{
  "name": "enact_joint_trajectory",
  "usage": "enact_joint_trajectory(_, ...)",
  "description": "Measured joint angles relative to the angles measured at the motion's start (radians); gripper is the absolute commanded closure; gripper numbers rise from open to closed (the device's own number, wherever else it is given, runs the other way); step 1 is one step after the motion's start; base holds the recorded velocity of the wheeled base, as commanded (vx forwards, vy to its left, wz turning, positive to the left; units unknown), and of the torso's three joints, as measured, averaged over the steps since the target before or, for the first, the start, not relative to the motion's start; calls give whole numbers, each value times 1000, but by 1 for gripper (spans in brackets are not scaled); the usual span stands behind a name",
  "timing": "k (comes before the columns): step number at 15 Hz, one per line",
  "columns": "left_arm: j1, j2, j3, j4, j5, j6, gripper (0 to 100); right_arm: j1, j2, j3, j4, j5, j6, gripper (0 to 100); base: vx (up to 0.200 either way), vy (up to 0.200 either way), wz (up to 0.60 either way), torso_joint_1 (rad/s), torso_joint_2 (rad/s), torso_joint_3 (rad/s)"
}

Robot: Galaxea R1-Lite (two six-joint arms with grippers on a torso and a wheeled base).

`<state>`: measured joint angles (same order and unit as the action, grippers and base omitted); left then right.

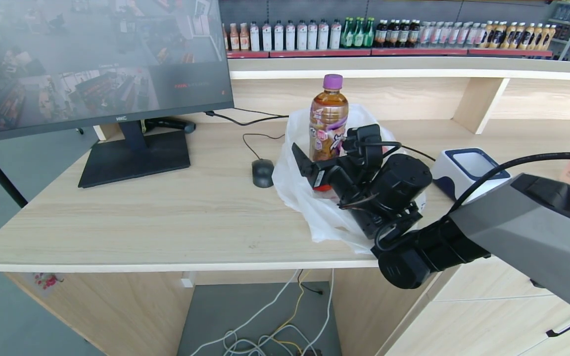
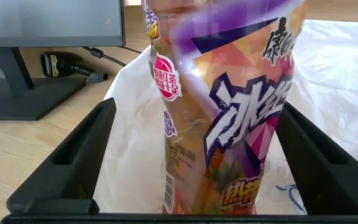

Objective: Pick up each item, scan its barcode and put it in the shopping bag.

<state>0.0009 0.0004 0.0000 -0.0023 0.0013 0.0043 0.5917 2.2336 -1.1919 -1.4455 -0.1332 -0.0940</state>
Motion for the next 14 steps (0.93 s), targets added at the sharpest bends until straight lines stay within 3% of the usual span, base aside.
enact_joint_trajectory(9,0,0,0,0,0,0,0,9,-53,58,0,0,7,0,0,0,0,0,0,0)
enact_joint_trajectory(14,0,0,0,0,0,0,0,9,-191,201,2,0,6,0,0,0,0,0,0,0)
